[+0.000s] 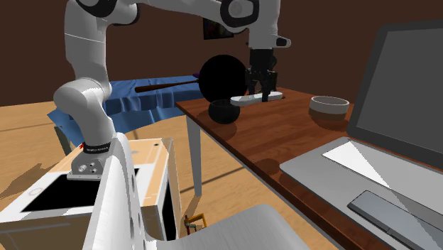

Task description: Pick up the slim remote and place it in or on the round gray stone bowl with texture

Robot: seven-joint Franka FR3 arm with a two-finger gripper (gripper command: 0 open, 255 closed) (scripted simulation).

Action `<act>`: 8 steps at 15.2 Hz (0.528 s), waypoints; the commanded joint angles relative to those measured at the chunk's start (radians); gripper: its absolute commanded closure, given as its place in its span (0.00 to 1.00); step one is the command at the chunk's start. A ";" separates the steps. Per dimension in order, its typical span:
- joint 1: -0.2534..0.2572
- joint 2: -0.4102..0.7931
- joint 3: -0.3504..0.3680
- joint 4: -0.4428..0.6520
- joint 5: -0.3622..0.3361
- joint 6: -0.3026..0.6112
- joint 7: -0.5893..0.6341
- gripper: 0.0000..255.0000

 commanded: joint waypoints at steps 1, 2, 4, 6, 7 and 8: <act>0.001 -0.005 0.000 0.022 -0.002 -0.027 0.002 1.00; 0.000 -0.006 0.000 0.034 -0.002 -0.040 0.002 1.00; 0.015 -0.035 0.005 0.000 -0.010 -0.035 0.023 1.00; 0.044 -0.090 0.019 -0.070 -0.026 -0.018 0.066 1.00; 0.057 -0.116 0.027 -0.102 -0.033 -0.012 0.088 1.00; 0.070 -0.142 0.035 -0.133 -0.039 -0.006 0.110 1.00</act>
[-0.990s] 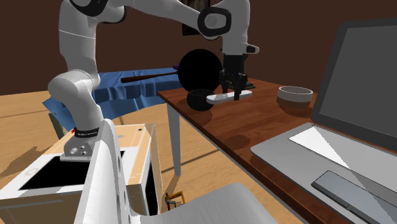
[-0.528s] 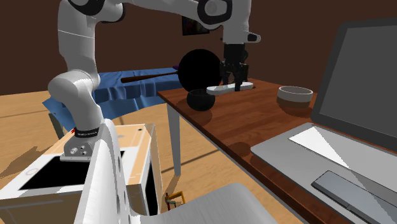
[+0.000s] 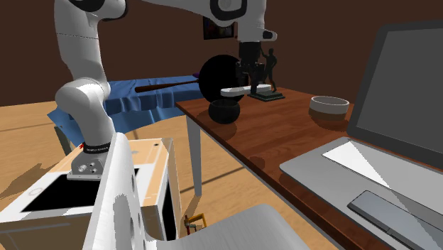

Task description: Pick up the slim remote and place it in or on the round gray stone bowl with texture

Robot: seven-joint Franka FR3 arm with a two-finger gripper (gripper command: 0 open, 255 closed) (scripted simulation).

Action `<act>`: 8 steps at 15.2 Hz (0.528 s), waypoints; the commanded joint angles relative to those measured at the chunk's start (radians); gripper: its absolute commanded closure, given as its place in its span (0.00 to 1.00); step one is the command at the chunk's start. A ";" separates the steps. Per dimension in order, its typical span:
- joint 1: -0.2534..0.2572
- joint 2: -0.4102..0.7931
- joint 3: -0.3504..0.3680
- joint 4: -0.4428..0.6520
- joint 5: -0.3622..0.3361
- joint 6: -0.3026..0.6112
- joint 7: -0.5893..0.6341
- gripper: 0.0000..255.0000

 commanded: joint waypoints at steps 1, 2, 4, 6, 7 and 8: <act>0.026 -0.046 0.017 -0.061 -0.012 0.015 0.047 1.00; 0.038 -0.070 0.027 -0.089 -0.017 0.020 0.069 1.00; 0.061 -0.114 0.047 -0.140 -0.026 0.027 0.115 1.00; 0.083 -0.154 0.069 -0.186 -0.033 0.032 0.161 1.00; 0.094 -0.173 0.080 -0.207 -0.035 0.034 0.184 1.00; 0.104 -0.191 0.092 -0.227 -0.037 0.036 0.207 1.00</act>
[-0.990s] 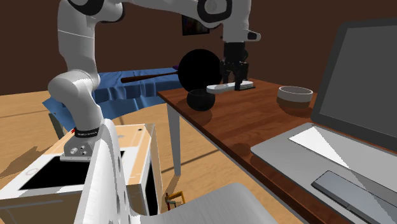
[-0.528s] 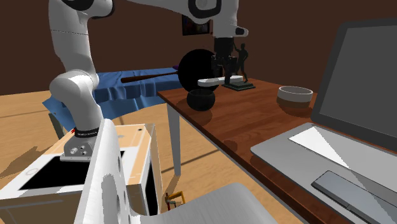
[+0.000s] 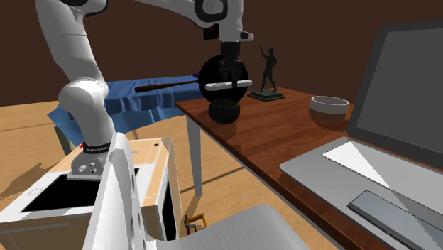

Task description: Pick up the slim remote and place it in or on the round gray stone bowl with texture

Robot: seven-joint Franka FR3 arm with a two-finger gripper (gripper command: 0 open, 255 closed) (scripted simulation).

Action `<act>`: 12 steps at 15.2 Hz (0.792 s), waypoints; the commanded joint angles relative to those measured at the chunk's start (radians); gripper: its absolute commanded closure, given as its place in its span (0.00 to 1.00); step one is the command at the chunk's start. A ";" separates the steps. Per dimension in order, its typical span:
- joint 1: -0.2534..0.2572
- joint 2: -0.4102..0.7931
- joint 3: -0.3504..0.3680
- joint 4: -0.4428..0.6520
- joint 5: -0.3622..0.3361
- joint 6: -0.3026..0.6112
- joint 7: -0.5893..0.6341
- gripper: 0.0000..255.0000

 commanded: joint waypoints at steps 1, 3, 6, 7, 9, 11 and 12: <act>0.021 -0.036 0.024 -0.044 -0.003 0.007 0.048 1.00; 0.031 -0.049 0.036 -0.072 -0.004 0.021 0.070 1.00; 0.030 -0.043 0.035 -0.105 -0.004 0.061 0.071 1.00; 0.030 -0.040 0.035 -0.115 -0.003 0.074 0.071 1.00; 0.030 -0.034 0.035 -0.136 -0.003 0.101 0.071 1.00; 0.030 -0.027 0.035 -0.156 -0.003 0.127 0.071 1.00; 0.030 -0.024 0.034 -0.165 -0.003 0.140 0.071 1.00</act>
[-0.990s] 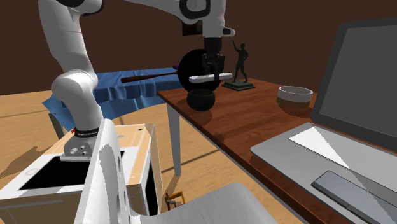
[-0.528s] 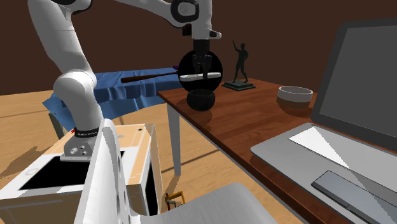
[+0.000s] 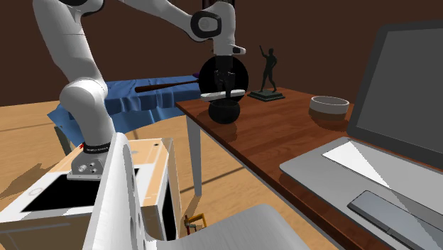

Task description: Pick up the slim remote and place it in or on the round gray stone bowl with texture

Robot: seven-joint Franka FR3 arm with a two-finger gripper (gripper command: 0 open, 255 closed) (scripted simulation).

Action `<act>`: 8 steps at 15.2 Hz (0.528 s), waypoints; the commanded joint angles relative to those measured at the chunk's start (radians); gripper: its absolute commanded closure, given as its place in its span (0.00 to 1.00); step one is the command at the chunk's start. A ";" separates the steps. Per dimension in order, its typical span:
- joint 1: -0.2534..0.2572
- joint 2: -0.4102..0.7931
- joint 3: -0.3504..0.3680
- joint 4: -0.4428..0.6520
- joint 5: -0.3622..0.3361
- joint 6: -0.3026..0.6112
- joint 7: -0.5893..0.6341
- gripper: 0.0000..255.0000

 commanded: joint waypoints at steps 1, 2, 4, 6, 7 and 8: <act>0.000 0.006 0.000 -0.018 0.000 0.025 0.001 1.00; 0.000 0.010 0.000 -0.027 0.001 0.038 0.001 1.00; 0.000 0.021 0.000 -0.047 0.001 0.069 0.001 1.00; 0.000 0.021 0.000 -0.047 0.001 0.069 0.001 1.00; 0.000 0.021 0.000 -0.047 0.001 0.069 0.001 1.00; 0.000 0.021 0.000 -0.047 0.001 0.069 0.001 1.00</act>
